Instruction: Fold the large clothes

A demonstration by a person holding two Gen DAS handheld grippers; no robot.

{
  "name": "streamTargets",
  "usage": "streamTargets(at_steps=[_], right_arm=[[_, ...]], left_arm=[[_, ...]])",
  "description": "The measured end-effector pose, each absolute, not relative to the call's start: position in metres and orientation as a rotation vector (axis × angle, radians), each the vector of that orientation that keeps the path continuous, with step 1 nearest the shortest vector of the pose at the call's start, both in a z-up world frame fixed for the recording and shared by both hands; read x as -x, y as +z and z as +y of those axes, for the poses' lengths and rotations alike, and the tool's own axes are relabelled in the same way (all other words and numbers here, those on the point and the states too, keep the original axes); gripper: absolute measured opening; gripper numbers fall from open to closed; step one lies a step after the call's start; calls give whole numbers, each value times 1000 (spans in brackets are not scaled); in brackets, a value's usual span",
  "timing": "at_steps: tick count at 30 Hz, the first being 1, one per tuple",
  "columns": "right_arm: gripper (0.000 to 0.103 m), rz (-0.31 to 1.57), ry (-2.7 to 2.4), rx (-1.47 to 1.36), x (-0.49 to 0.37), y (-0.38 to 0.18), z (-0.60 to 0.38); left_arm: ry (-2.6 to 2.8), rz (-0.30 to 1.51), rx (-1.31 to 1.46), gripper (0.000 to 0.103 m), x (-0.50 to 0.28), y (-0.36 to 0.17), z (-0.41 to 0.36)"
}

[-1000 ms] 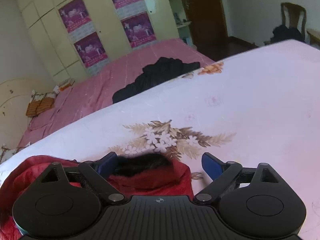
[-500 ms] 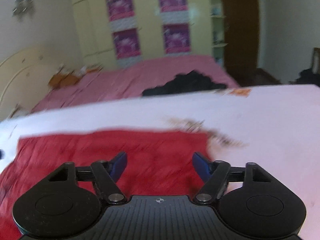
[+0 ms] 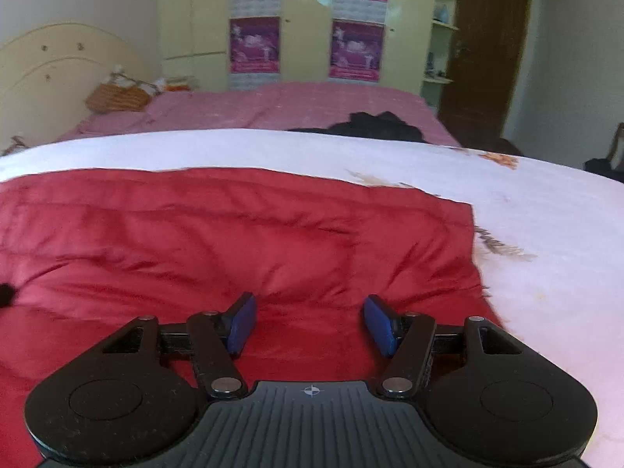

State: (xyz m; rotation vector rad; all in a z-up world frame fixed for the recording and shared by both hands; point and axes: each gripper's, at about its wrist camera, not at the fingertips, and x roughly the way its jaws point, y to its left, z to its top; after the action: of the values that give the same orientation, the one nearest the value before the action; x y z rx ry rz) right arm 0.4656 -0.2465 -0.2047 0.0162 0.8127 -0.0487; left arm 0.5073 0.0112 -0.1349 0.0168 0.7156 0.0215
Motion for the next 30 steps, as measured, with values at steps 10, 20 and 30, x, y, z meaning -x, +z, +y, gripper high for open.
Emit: streamTargets(at_steps=[10, 20, 30], right_arm=[[60, 815, -69, -104, -449, -181, -274], [60, 759, 65, -90, -360, -152, -219], [61, 784, 5, 109, -361, -197, -216]], left_arm=[[36, 709, 31, 79, -491, -110, 25], [-36, 677, -5, 86, -423, -96, 10], [23, 751, -70, 93, -434, -128, 8]])
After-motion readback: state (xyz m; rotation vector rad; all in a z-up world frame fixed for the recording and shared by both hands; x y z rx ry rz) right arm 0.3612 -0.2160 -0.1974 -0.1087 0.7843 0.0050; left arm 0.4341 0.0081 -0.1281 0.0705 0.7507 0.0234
